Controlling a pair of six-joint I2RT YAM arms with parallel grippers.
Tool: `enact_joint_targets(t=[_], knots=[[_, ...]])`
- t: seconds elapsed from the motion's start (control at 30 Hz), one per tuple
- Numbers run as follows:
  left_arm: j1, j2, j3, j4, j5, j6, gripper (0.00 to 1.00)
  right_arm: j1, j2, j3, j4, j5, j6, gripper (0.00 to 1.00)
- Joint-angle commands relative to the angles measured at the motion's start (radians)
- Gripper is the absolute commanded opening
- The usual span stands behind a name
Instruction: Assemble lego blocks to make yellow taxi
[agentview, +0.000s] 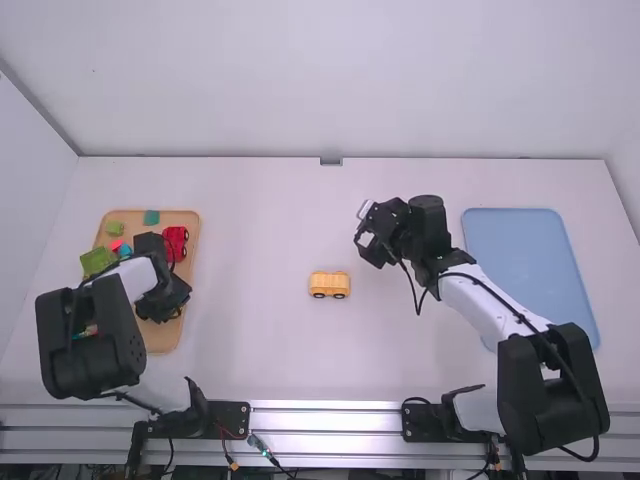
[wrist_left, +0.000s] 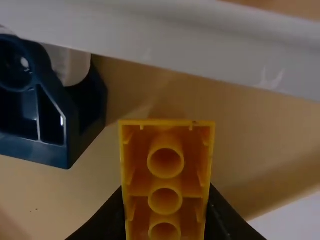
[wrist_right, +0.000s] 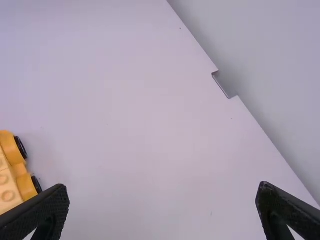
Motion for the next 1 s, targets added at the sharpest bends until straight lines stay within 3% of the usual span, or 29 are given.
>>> enact_joint_targets(t=[0.0,0.17,0.37,0.47,0.6,0.73,0.83,0.97], knots=[[-0.002,0.003,-0.003,-0.021,0.053,0.018,0.14,0.013,-0.011,0.026,0.005,-0.005,0.025,0.99],[-0.002,-0.066,0.028,-0.021,0.056,0.041,0.06,0.013,-0.011,0.026,0.046,-0.006,0.139,0.99],[-0.026,-0.214,0.052,-0.008,0.092,0.097,0.11,-0.011,0.002,0.026,0.13,-0.17,0.293,0.99],[-0.053,-0.306,0.048,0.109,0.325,0.259,0.11,-0.035,0.071,0.026,0.274,-0.281,0.415,0.99],[-0.112,-0.36,0.037,0.293,0.765,0.46,0.11,-0.073,0.216,0.027,0.547,-0.493,0.668,0.99],[-0.187,-0.342,0.037,0.385,0.885,0.507,0.1,-0.082,0.356,0.085,0.761,-0.744,0.887,0.99],[-0.301,-0.275,0.037,0.52,0.994,0.595,0.09,-0.079,0.489,0.203,0.921,-0.956,1.093,0.99],[-0.404,-0.192,0.037,0.684,1.117,0.658,0.08,-0.066,0.587,0.34,0.949,-1.119,1.201,0.99]])
